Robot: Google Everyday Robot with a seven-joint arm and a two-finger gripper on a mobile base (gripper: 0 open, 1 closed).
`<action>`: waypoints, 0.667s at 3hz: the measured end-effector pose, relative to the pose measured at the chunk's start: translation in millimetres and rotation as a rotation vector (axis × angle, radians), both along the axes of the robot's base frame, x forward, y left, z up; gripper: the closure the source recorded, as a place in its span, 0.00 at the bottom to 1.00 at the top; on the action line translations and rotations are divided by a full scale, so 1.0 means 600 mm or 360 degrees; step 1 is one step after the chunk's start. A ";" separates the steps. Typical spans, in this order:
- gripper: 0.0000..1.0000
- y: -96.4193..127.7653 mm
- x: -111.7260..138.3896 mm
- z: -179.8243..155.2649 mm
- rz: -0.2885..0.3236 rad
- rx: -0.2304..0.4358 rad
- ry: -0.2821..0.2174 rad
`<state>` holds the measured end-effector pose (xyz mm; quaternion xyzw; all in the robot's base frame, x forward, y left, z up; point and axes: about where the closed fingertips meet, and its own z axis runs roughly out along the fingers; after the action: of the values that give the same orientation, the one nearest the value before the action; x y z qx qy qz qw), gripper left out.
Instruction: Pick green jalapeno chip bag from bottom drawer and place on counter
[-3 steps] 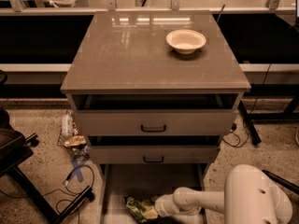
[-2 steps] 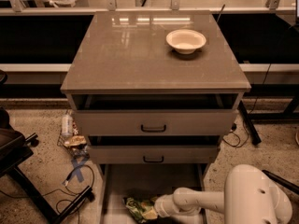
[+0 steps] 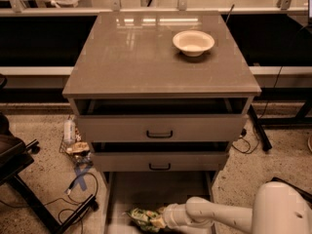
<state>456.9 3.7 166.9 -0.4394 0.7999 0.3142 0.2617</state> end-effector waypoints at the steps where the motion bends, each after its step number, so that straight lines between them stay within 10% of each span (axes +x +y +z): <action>1: 1.00 -0.026 -0.003 0.084 -0.0079 0.0089 0.0002; 2: 1.00 -0.059 0.001 0.195 -0.0151 0.0135 0.0018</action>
Offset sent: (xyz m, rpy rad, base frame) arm 0.0082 -0.0658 0.2003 0.1122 0.0178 -0.1570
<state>457.3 -31.9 283.8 -0.3876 0.8073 0.3376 0.2901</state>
